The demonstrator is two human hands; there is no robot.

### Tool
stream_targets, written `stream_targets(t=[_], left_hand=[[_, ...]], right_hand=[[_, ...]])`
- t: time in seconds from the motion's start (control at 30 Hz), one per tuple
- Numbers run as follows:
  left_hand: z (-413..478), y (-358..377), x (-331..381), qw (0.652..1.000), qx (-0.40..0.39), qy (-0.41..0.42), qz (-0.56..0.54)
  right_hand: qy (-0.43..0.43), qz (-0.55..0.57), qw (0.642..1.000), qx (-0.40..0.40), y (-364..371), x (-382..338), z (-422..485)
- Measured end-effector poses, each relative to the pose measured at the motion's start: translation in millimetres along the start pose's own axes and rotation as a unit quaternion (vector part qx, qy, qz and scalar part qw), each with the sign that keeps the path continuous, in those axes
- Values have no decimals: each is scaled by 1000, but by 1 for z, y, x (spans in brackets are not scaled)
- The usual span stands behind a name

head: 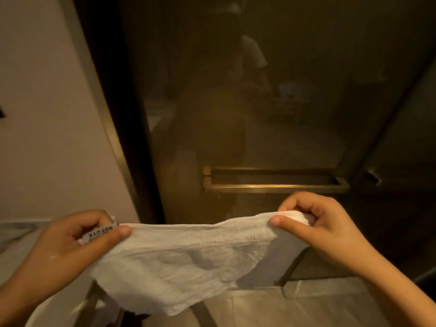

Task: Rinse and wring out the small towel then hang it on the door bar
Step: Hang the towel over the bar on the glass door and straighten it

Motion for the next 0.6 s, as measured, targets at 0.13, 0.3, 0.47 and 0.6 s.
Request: stream_targets(t=[0.13,0.3,0.47,0.6], left_hand=[[34,29,25,998,-46,29,-23],[62,73,58,993,-94,54,-47],[87,119,79,983,-155,78,-68],[107,158,96,964,-232,93,-85]], right_hand=[[37,-67,997,25,-25,20,-17],[105,-80,991,15,-49,48,-38],[145,-42,988,-8,-79,77,-46],[147,-70,986,-40,-109,106,-43]])
Point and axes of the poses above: each hand's wrist, its own z-axis towards the middle knuckle, its own y-axis out of the palm, x = y × z, the point moved 5 cm from there along z, towards the middle knuckle, and after that the axes turned 9 degrees about -y, right-handed, at the moved point
